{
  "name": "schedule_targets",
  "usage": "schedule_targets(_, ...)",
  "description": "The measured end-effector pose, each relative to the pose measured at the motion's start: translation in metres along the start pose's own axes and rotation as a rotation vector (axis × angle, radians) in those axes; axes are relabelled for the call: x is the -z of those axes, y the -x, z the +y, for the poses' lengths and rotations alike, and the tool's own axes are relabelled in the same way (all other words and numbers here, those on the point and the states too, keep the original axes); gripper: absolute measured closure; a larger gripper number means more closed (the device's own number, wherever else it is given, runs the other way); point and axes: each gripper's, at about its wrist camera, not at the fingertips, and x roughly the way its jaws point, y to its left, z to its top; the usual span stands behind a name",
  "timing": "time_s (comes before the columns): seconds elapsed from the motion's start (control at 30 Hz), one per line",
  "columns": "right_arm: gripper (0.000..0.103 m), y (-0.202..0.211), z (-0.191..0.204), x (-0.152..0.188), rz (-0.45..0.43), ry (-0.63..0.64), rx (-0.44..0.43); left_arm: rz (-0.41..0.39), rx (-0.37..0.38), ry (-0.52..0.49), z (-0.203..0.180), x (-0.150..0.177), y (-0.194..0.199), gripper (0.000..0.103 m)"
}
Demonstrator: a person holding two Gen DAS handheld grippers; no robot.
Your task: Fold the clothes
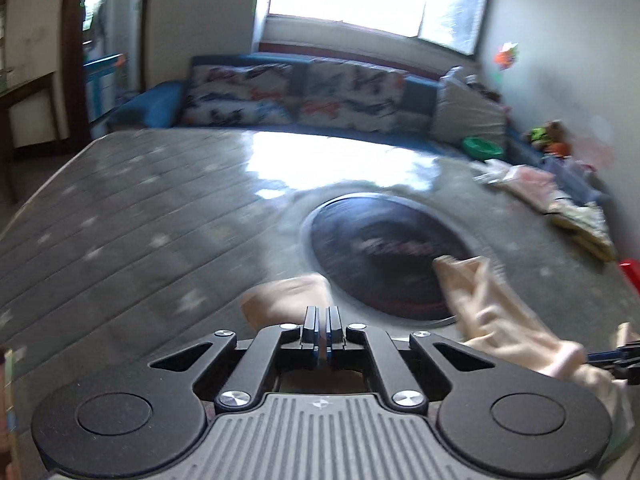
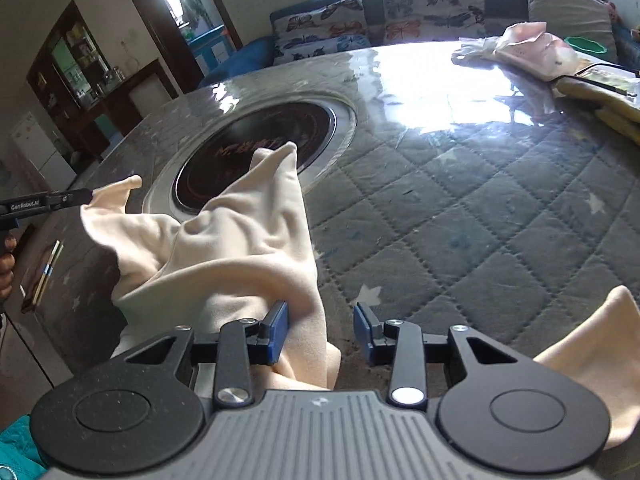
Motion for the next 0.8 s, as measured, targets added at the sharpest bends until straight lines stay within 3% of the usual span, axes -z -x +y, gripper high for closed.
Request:
schedule_targets(0.13, 0.069, -0.004, -0.004, -0.002, 0.005, -0.018, -0.036, 0.06, -0.025, 0.014, 0.013, 0.009, -0.007, 0.1)
schedule_targets(0.2, 0.077, -0.003, -0.001, -0.003, 0.002, 0.001, -0.05, 0.067, -0.023, -0.001, 0.01, 0.009, -0.008, 0.099)
schedule_targets(0.23, 0.089, -0.003, 0.001, -0.004, 0.001, 0.01, -0.058, 0.061, -0.019, -0.011, 0.006, 0.007, -0.007, 0.098)
schedule_targets(0.27, 0.095, -0.003, 0.002, -0.005, 0.0, 0.02, -0.065, 0.049, -0.007, -0.024, 0.001, 0.004, -0.005, 0.097)
schedule_targets(0.4, 0.098, 0.006, 0.016, -0.011, -0.064, 0.084, -0.03, 0.006, 0.084, -0.083, -0.033, -0.016, -0.008, 0.083)
schedule_targets(0.6, 0.099, 0.023, 0.06, -0.007, -0.162, 0.321, -0.015, 0.004, 0.232, -0.186, -0.095, -0.035, -0.042, 0.064)
schedule_targets(0.8, 0.099, 0.01, 0.113, 0.023, -0.124, 0.658, -0.011, 0.084, 0.318, -0.212, -0.134, -0.042, -0.095, 0.055)
